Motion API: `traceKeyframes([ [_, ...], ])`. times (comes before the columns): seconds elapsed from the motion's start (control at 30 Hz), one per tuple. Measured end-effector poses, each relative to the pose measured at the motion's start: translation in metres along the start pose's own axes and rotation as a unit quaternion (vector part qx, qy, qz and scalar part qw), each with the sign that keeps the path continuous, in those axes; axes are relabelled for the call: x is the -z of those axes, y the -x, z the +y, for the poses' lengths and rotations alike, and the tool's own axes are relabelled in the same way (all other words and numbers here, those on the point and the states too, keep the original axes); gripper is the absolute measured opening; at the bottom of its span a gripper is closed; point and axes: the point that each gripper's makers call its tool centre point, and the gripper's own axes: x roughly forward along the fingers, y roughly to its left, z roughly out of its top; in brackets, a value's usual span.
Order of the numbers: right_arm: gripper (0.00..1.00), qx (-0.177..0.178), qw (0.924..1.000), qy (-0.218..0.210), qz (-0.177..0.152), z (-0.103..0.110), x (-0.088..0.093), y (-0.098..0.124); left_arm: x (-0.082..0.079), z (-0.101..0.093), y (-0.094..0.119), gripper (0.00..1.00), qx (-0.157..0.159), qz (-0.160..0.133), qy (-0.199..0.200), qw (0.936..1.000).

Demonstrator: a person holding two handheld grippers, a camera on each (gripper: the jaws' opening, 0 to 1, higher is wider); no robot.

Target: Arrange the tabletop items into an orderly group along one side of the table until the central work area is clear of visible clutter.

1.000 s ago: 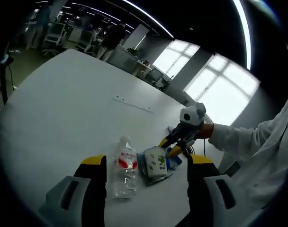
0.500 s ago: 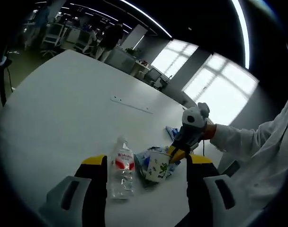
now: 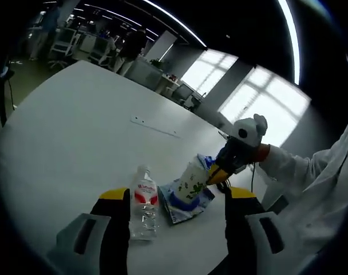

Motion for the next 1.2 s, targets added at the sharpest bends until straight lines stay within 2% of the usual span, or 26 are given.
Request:
traceKeyframes([
  [0.13, 0.00, 0.047, 0.9982, 0.024, 0.029, -0.019, 0.000, 0.004, 0.001, -0.002, 0.000, 0.68, 0.002, -0.001, 0.001, 1.0000],
  [0.17, 0.00, 0.063, 0.9972, 0.018, 0.037, -0.024, 0.001, 0.006, 0.002, -0.002, 0.000, 0.68, 0.002, -0.001, 0.001, 1.0000],
  [0.23, 0.00, 0.061, 0.9974, 0.019, 0.034, -0.030, -0.004, 0.006, 0.002, -0.002, 0.000, 0.68, 0.003, 0.000, 0.002, 1.0000],
  [0.4, 0.00, 0.116, 0.9904, 0.026, 0.070, -0.059, -0.004, 0.011, 0.004, -0.003, 0.000, 0.68, 0.005, -0.001, 0.004, 1.0000],
  [0.5, 0.00, 0.118, 0.9902, 0.016, 0.073, -0.067, -0.007, 0.011, 0.003, -0.003, 0.000, 0.68, 0.007, -0.001, 0.007, 1.0000],
  [0.67, 0.00, 0.131, 0.9860, 0.024, 0.100, -0.082, -0.007, 0.012, 0.004, -0.004, -0.001, 0.68, 0.008, -0.001, 0.007, 0.9999],
  [0.83, 0.00, 0.149, 0.9764, 0.049, 0.148, -0.101, 0.002, 0.014, 0.004, -0.006, 0.000, 0.68, 0.010, -0.005, 0.008, 0.9999],
  [1.2, 0.00, 0.146, 0.9724, 0.054, 0.174, -0.119, 0.012, 0.003, 0.005, -0.004, 0.002, 0.67, 0.009, -0.007, 0.009, 0.9999],
])
